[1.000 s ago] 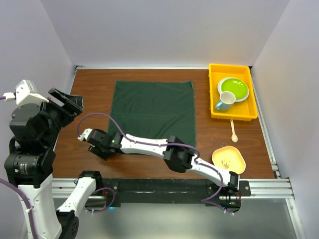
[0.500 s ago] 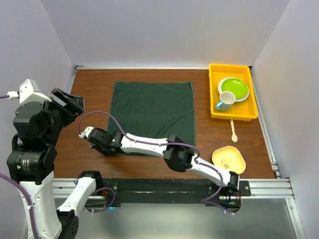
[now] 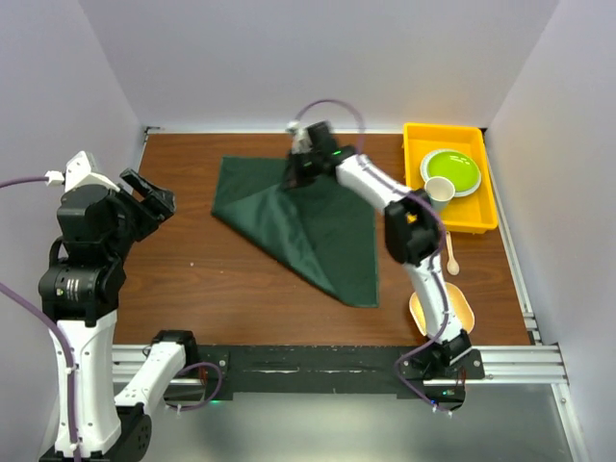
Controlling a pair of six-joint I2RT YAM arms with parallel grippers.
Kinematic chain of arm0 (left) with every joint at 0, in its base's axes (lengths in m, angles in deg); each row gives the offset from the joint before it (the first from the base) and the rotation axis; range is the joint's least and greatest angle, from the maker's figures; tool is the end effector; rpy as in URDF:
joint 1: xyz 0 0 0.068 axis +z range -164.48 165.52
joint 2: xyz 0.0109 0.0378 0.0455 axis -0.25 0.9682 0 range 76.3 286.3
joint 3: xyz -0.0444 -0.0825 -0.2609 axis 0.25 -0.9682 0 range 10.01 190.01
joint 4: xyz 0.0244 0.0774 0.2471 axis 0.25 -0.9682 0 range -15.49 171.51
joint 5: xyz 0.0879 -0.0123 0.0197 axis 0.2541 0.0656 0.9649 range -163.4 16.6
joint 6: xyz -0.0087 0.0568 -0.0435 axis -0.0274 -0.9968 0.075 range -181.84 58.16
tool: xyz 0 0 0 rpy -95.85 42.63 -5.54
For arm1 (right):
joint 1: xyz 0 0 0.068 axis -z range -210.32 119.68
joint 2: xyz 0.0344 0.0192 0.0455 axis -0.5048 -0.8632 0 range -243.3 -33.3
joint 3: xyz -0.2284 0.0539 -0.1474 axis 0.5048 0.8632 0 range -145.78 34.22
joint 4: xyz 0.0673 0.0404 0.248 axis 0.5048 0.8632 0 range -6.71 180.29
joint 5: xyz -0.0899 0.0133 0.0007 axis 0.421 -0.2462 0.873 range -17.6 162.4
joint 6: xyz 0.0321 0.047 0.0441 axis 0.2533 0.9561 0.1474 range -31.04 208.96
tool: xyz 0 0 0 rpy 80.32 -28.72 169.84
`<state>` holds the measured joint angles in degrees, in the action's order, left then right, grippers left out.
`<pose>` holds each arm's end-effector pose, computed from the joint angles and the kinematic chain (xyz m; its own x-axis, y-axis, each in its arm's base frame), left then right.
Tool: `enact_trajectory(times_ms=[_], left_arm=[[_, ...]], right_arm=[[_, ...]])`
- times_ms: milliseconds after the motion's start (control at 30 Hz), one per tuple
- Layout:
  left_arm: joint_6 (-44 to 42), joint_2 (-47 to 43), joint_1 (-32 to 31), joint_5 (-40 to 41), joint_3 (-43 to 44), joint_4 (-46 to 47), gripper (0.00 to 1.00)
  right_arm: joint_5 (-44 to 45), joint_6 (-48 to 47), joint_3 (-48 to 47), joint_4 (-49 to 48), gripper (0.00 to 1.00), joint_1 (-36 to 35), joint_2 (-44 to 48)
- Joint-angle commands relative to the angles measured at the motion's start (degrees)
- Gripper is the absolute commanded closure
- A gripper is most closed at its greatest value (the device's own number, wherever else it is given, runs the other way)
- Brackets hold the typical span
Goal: Fold the napkin, place the utensils inside, and roll it up
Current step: Fold the napkin
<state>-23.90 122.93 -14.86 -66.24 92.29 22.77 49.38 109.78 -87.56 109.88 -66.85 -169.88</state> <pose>0.1211 0.0067 0.4473 -0.2429 -0.6083 -0.7557 -0.3262 0.7848 -0.5269 0.4380 0.3536 0.2087 -0.7750 -0.1671 -0.6095 -0.5438 0.6678 0.5083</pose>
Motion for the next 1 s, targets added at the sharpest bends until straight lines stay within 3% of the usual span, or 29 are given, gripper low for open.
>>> enact_trajectory(times_ms=[0,133,300,967], left_arm=[[0.47,2.06,0.38,-0.13,-0.54,4.77,0.25],[1.18,4.78,0.38,-0.74,-0.72,6.35,0.25],[3.19,7.68,0.38,-3.72,-2.74,9.95,0.27],[4.34,13.22,0.38,-6.89,-3.18,13.13,0.27]], right_arm=[[-15.2,4.76,0.58,-1.19,1.0,11.56,-2.11],[-14.86,4.67,-2.75,-0.75,1.0,20.51,-3.61],[-13.89,3.09,-8.21,2.32,1.0,26.06,-6.33],[-5.28,2.82,-4.26,-0.84,1.0,30.64,-3.96]])
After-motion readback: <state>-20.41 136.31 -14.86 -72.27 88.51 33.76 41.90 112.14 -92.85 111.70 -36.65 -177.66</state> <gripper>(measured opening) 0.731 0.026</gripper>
